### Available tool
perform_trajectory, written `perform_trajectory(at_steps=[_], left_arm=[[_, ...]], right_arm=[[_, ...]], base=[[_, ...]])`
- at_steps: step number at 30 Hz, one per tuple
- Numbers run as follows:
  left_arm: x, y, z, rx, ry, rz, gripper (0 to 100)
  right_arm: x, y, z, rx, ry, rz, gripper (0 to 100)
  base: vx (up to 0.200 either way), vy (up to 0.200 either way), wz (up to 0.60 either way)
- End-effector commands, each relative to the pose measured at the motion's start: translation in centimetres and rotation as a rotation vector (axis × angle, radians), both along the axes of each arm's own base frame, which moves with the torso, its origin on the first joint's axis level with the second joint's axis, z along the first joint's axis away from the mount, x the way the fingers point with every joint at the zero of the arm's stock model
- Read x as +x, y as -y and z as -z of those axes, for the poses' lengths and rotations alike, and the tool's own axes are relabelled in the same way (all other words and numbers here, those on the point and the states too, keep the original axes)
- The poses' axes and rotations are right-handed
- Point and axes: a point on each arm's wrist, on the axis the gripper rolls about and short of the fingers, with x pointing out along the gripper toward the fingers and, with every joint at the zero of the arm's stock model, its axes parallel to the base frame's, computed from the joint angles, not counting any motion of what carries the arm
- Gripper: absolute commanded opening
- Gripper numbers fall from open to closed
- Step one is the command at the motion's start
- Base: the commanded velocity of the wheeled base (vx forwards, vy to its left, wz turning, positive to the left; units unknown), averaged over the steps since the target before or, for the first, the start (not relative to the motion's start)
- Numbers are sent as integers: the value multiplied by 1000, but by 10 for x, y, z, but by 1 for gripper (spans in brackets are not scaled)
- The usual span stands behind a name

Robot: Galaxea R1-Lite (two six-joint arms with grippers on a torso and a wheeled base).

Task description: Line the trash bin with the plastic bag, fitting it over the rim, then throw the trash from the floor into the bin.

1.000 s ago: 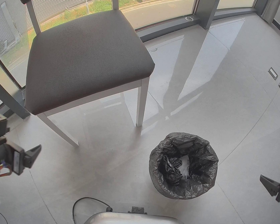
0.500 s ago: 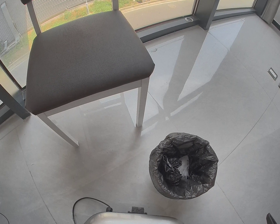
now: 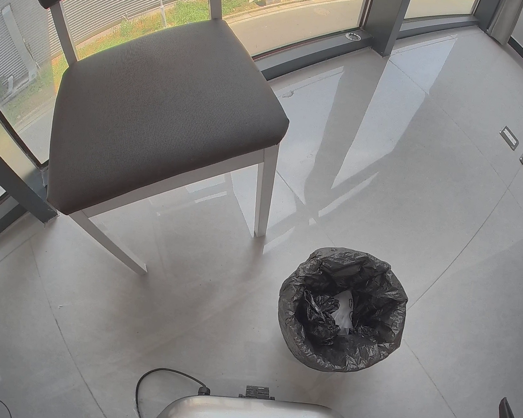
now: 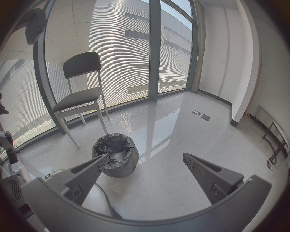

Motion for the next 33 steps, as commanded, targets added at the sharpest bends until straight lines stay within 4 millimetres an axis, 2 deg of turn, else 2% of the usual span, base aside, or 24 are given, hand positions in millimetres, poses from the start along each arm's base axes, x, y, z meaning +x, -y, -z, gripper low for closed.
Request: perform_trajectory(at_steps=[1, 3, 4, 5, 7, 8, 11, 13, 15, 21, 33], left_arm=[[21, 7, 29, -116, 43, 137, 100], [54, 9, 39, -130, 143, 229, 100], [56, 9, 40, -129, 148, 237, 100], [84, 11, 60, -111, 219, 308, 100], [106, 13, 85, -53, 286, 403, 100], [110, 13, 84, -34, 337, 454, 100], [111, 16, 87, -91, 267, 562, 100], [108, 16, 87, -117, 289, 587, 100], [109, 17, 93, -165, 281, 573, 100], [109, 17, 93, -169, 284, 573, 100], [109, 16, 94, -203, 296, 520, 100]], right_arm=[[-1, 0, 9, -14, 15, 70, 100], [-4, 0, 9, -10, 52, 78, 100], [-4, 0, 9, -10, 55, 80, 100], [-6, 0, 10, -3, 80, 93, 100], [-6, 0, 10, -1, 80, 92, 100], [-6, 0, 10, 0, 77, 89, 100], [-6, 0, 10, 25, 82, 102, 100], [-6, 0, 10, 45, 83, 102, 100], [-6, 0, 10, 36, 92, 102, 100], [-6, 0, 9, -14, 107, 102, 100], [-6, 0, 9, -6, 107, 89, 100]], base=[[0, 0, 0], [0, 0, 0], [0, 0, 0], [0, 0, 0], [0, 0, 0], [0, 0, 0], [0, 0, 0], [0, 0, 0], [0, 0, 0], [0, 0, 0], [0, 0, 0]])
